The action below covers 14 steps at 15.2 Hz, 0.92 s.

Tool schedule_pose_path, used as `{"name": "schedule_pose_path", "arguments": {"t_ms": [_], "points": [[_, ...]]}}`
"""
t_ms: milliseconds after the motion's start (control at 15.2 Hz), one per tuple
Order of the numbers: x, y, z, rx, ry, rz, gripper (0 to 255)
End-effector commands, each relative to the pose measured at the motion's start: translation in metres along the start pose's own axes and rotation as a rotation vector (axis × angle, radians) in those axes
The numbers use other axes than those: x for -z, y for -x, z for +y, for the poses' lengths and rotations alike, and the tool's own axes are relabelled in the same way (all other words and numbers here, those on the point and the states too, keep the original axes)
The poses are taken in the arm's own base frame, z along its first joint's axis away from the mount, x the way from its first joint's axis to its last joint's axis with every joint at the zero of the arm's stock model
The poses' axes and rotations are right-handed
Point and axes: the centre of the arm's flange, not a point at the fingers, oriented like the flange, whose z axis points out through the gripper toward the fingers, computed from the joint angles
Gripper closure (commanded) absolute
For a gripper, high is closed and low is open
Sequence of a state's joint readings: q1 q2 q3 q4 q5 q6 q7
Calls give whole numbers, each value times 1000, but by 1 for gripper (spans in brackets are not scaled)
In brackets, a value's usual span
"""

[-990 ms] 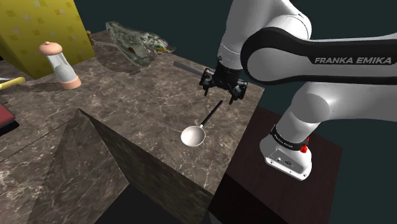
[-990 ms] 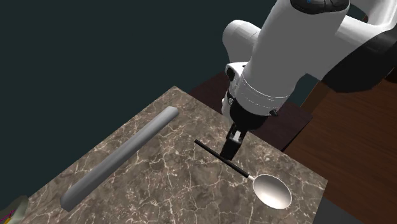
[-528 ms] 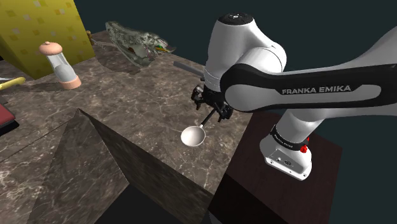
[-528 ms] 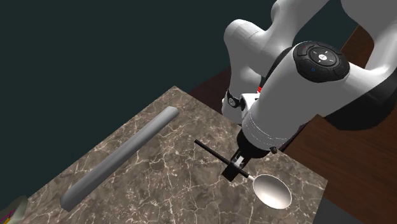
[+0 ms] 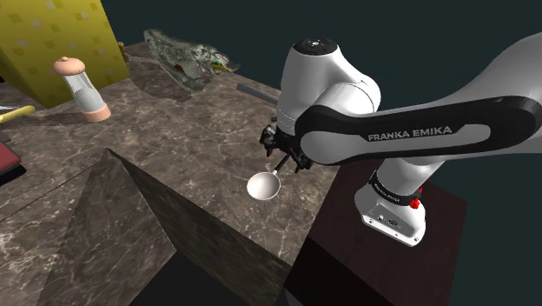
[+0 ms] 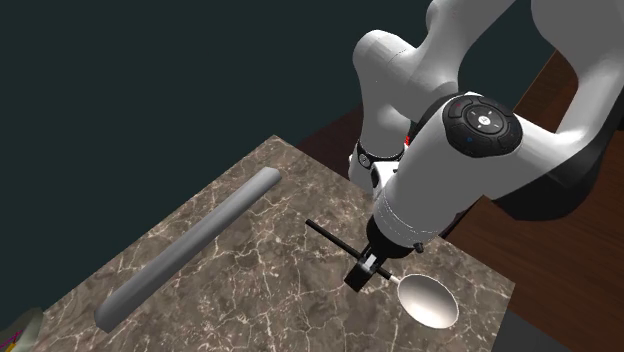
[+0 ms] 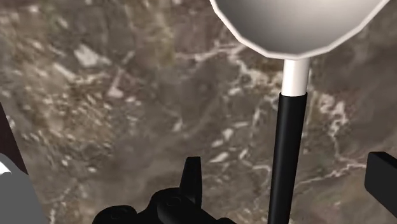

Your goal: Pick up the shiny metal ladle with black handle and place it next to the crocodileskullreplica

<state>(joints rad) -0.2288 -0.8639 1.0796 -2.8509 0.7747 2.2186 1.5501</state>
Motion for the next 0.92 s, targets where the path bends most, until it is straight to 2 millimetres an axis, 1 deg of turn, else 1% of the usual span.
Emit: {"name": "schedule_pose_path", "arguments": {"t_ms": [0, 198, 264, 858], "points": [[-1, 0, 0, 0, 0, 0, 0], [0, 0, 0, 0, 0, 0, 0], [0, 0, 0, 0, 0, 0, 255], [-1, 0, 0, 0, 0, 0, 255]]}}
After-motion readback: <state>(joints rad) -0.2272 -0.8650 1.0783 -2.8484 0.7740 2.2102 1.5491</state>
